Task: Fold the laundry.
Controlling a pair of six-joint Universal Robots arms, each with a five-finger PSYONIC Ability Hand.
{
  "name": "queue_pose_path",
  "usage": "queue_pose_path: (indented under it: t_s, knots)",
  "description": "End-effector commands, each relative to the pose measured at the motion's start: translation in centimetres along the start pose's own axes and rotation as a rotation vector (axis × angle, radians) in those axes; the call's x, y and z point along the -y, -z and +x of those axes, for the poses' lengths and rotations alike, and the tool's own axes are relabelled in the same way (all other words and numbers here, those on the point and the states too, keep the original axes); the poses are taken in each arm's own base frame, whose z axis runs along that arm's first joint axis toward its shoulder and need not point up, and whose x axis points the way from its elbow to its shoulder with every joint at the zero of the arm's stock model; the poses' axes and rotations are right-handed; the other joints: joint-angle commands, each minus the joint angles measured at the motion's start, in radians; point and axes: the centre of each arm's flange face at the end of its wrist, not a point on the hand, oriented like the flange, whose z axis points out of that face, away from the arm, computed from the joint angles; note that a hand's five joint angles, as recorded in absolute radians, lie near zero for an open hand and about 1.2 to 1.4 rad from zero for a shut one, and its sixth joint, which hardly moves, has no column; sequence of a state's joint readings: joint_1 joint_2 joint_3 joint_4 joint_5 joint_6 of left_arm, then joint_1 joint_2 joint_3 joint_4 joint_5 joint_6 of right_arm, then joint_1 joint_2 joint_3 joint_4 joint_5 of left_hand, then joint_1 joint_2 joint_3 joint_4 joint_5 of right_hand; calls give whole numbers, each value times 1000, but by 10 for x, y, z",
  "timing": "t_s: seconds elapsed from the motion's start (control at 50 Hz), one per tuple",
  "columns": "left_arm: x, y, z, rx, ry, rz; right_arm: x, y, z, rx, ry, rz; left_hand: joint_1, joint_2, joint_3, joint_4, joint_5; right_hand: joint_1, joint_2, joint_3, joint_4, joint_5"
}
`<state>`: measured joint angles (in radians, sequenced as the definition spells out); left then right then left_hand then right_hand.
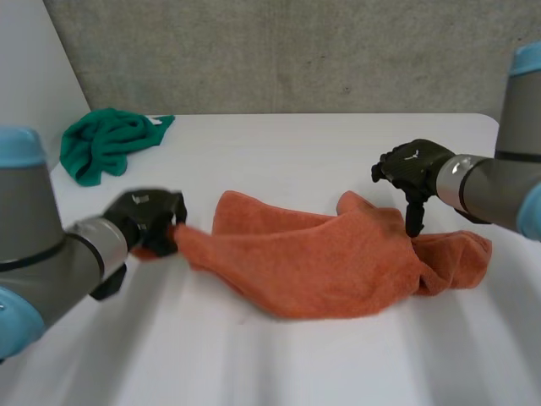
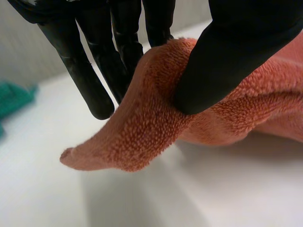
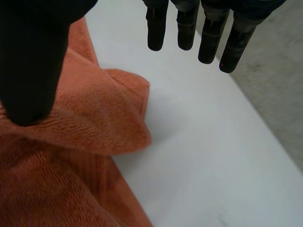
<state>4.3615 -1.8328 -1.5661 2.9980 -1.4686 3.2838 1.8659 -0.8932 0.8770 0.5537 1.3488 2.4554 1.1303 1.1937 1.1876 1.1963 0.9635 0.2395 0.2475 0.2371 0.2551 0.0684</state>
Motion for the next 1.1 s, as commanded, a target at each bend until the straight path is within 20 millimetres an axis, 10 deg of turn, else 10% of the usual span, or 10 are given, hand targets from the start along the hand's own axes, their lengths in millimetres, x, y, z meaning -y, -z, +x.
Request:
queue_pose_path:
  t_s: [0.02,0.42,0.5,0.56,0.76,0.9,1.0,1.1]
  knots:
    - [49,26,-4,54,-226,215,-5,-35,10,114,-146,-28,266,203,209,200,258,-17,-25,-14,-32,-20]
    - [79,57,27,56,-540,415,-56,-84,-2,235,-307,-71,266,203,209,200,258,83,75,85,67,80]
    - [83,58,27,65,-539,440,-58,-88,-3,228,-318,-63,266,203,209,200,258,356,348,358,340,352]
    - [89,58,26,77,-538,471,-59,-92,-3,209,-307,-51,266,203,209,200,258,1073,1065,1076,1058,1070]
    - [116,24,8,171,-533,574,35,-51,84,-246,-171,315,266,203,209,200,258,1157,1149,1159,1141,1153]
    - [185,-11,-30,390,-536,808,115,16,142,-599,-71,677,266,203,209,200,258,1157,1149,1159,1141,1153]
    - [230,-4,-36,512,-537,1073,134,42,149,-679,-56,769,266,203,209,200,258,1157,1149,1159,1141,1153]
    - [228,-4,-34,543,-518,1136,131,53,140,-685,-63,763,266,203,209,200,258,1157,1149,1159,1141,1153]
